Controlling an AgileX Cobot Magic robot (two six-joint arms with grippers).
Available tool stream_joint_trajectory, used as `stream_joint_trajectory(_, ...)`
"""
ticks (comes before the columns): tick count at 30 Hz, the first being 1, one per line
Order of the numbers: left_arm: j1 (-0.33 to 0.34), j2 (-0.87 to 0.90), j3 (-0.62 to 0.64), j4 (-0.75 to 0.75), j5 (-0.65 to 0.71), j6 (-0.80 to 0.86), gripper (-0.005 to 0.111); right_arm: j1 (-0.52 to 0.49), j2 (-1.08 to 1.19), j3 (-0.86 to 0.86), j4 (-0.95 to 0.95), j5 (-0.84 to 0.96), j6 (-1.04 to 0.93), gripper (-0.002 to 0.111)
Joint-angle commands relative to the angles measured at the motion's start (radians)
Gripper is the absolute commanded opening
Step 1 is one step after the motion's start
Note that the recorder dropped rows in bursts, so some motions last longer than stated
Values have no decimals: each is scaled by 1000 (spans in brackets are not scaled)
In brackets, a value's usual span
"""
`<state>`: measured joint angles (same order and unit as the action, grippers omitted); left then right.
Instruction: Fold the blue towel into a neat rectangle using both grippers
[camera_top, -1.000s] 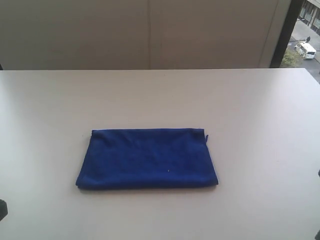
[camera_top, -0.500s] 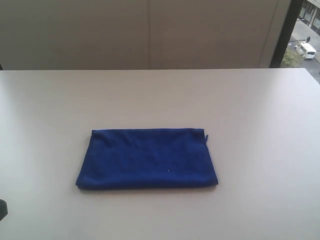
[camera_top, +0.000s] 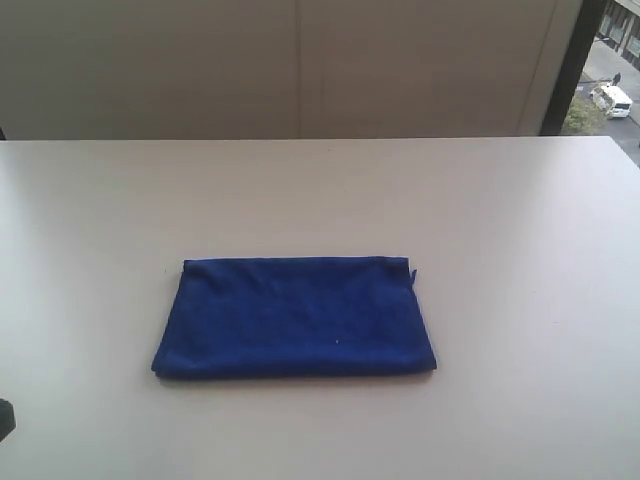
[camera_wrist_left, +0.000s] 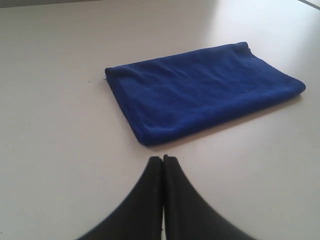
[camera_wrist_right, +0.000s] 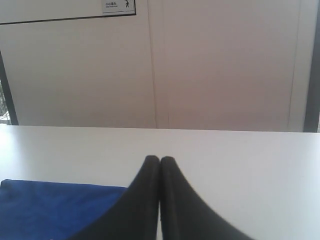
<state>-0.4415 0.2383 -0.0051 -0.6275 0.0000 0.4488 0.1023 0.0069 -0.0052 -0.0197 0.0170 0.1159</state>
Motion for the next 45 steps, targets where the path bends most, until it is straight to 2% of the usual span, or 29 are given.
stream_joint_trajectory(1, 0, -6, 5, -15, 0, 4, 0, -5, -7, 5, 2, -10, 2, 0)
stream_joint_trajectory(45, 0, -6, 5, -15, 0, 4, 0, -5, -7, 5, 7, 12, -7, 0)
